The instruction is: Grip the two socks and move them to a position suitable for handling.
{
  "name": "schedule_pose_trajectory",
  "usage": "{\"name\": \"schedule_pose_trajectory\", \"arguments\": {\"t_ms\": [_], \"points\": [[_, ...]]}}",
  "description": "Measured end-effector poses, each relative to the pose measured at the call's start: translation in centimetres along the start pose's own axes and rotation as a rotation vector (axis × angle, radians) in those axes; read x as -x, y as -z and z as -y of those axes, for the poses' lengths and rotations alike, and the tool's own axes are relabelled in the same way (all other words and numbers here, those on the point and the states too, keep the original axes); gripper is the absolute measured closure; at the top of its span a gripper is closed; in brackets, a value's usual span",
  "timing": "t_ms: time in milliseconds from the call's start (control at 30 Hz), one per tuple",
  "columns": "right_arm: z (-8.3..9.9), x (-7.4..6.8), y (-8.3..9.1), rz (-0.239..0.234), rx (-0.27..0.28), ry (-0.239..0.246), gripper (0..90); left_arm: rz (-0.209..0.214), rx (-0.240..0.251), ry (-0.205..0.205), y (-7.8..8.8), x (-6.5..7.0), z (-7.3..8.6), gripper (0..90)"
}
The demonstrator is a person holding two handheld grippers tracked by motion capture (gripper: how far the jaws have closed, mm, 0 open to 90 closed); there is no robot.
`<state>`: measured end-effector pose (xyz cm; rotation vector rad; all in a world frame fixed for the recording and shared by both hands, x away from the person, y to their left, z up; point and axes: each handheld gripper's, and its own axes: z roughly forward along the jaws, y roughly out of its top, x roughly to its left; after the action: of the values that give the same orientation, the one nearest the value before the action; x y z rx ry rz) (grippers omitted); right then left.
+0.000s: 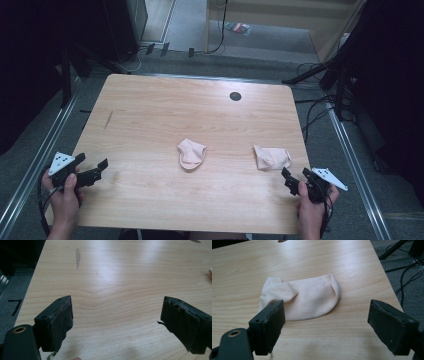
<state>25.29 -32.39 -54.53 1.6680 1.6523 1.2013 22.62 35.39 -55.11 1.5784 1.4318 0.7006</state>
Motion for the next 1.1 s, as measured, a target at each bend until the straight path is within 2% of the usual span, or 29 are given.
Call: {"name": "schedule_pose_trajectory", "arguments": {"t_ms": [100, 200, 267, 367, 467, 533, 567, 600, 667, 700, 733, 767, 800, 867, 900, 933, 967, 1000, 1100], "points": [[-0.2, -0.1, 0.1, -0.006, 0.01, -0.002, 14.4, -0.002, -0.005, -0.002, 0.0, 0.0, 0.0, 12.0], [-0.4, -0.6, 0.2, -0.031, 0.02, -0.014, 14.2, -0.002, -0.006, 0.001, -0.1, 0.0, 0.0, 12.1], [-0.7, -1.5, 0.4, -0.041, 0.031, 0.012, 14.2, 0.0, -0.009, 0.002, -0.1, 0.0, -0.1, 12.2], [-0.9, -2.2, 0.5, -0.06, 0.045, 0.017, 14.1, -0.001, -0.009, 0.004, -0.2, 0.0, -0.1, 12.2], [-1.4, -4.8, 0.4, -0.102, 0.049, 0.043, 14.5, -0.012, -0.015, -0.004, -0.3, 0.2, -0.1, 12.8], [-1.6, -6.8, 0.1, -0.15, 0.05, 0.058, 15.2, -0.019, -0.017, -0.009, -0.3, 0.3, -0.1, 13.2], [-1.6, -6.8, 0.1, -0.15, 0.05, 0.058, 15.2, -0.019, -0.017, -0.009, -0.3, 0.3, -0.1, 13.4], [-1.8, -9.1, -0.4, -0.187, 0.039, 0.095, 14.4, -0.019, -0.018, -0.008, -0.3, 0.3, -0.1, 13.4], [-1.9, -11.4, -1.0, -0.242, 0.006, 0.13, 13.9, -0.017, -0.016, -0.002, -0.3, 0.2, -0.1, 13.5], [-1.9, -11.4, -1.0, -0.242, 0.006, 0.13, 13.9, -0.017, -0.016, -0.002, -0.3, 0.2, -0.1, 13.5], [-1.8, -13.5, -1.8, -0.279, -0.023, 0.164, 14.0, -0.014, -0.016, 0.006, -0.3, 0.1, -0.1, 13.5], [-1.8, -13.5, -1.8, -0.279, -0.023, 0.164, 14.0, -0.014, -0.016, 0.006, -0.3, 0.1, -0.1, 13.5], [-1.8, -15.5, -2.5, -0.316, -0.042, 0.195, 14.3, -0.015, -0.018, 0.004, -0.3, 0.1, -0.1, 13.5], [-1.8, -17.2, -3.2, -0.343, -0.049, 0.212, 15.9, -0.017, -0.018, -0.001, -0.3, 0.1, -0.1, 13.6], [-1.8, -17.2, -3.2, -0.343, -0.049, 0.212, 15.9, -0.017, -0.018, -0.001, -0.3, 0.1, -0.1, 13.6], [-1.8, -18.8, -3.8, -0.373, -0.059, 0.234, 21.0, -0.016, -0.021, -0.003, -0.3, 0.2, -0.2, 13.7], [-1.8, -18.8, -3.8, -0.373, -0.059, 0.234, 21.0, -0.016, -0.021, -0.003, -0.3, 0.2, -0.2, 13.7], [-1.8, -20.3, -4.4, -0.404, -0.064, 0.253, 28.9, -0.016, -0.019, 0.004, -0.3, 0.1, -0.2, 13.7], [-1.6, -21.9, -5.5, -0.475, -0.094, 0.241, 41.7, -0.015, -0.018, 0.015, -0.3, 0.0, -0.2, 13.7]]}}
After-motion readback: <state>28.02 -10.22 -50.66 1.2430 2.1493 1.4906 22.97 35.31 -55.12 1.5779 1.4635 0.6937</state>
